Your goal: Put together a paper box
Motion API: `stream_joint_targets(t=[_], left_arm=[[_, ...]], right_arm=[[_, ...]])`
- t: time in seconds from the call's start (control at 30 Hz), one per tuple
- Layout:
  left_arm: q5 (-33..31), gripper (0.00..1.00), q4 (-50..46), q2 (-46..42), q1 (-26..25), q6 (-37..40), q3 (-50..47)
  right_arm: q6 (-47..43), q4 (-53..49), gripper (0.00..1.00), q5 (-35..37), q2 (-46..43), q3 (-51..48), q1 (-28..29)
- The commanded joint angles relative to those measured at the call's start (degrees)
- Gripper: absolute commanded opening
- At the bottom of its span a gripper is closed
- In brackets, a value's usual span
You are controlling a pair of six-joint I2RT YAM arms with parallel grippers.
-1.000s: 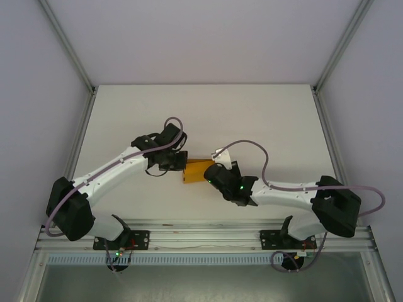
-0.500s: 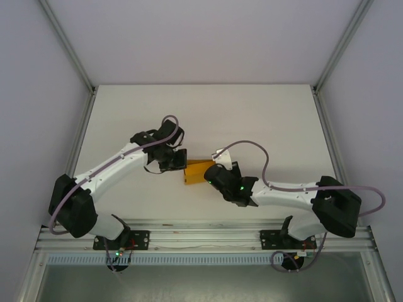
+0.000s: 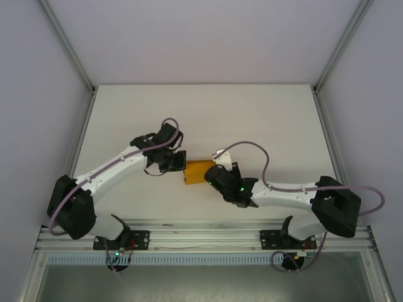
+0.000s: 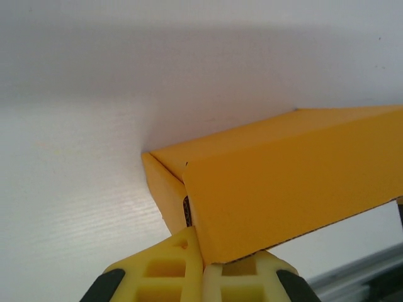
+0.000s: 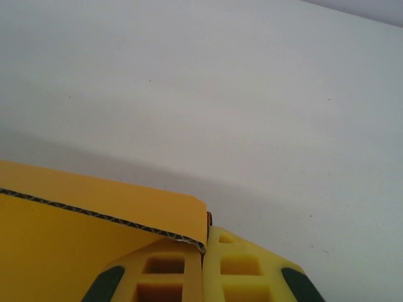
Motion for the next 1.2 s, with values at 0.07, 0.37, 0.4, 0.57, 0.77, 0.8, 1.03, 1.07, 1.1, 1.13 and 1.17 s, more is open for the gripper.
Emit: stream_joint_targets(t=[0.07,0.37,0.4,0.57,0.77,0.8,1.03,1.07,1.1,1.13,1.17], left_arm=[[-5.9,0.0,12.0,-4.3,-5.4,-1.0,-10.1],[-15.8,0.0,18.1,-7.0,-12.9,0.0,-19.6],[-16.5,0.0,18.4,-6.7,-13.4,-0.1,-20.2],[-21.1,0.0,17.3,-4.8,-15.4,-0.1,-20.9],[-23.3,0.0,18.2,-5.3,-17.2,0.2,-21.4],[-23.6,0.0,18.3,-5.6,-17.3,0.3,-21.5],[-25.3,0.0,17.2,-5.7,-18.1,1.2,-20.9],[-25.4,0.0,17.3,-5.8,-18.2,1.4,-21.0],[-25.5,0.0,17.4,-5.8,-18.2,1.7,-20.9],[-25.3,0.0,17.7,-5.8,-18.3,2.0,-20.8],[-25.0,0.0,17.8,-5.8,-18.3,2.2,-20.6]], right_arm=[[0.7,-1.5,0.0,-4.3,-0.4,-4.6,1.3],[0.4,1.0,0.14,-5.5,-6.8,-7.5,1.3],[0.2,1.0,0.15,-5.8,-7.6,-7.6,1.3],[0.5,1.2,0.35,-7.9,-12.8,-8.2,1.1],[2.7,-1.9,0.63,-10.3,-19.9,-8.8,-1.0],[3.4,-2.9,0.65,-10.5,-21.0,-8.7,-1.2],[8.5,-2.4,0.69,-10.6,-28.6,-9.7,-5.2],[8.2,-2.4,0.69,-11.1,-28.4,-9.2,-5.8],[7.1,-2.1,0.69,-12.0,-27.8,-8.8,-6.4],[5.9,-1.5,0.69,-13.4,-26.8,-8.4,-7.1],[5.9,-1.2,0.68,-14.1,-25.6,-8.1,-7.7]])
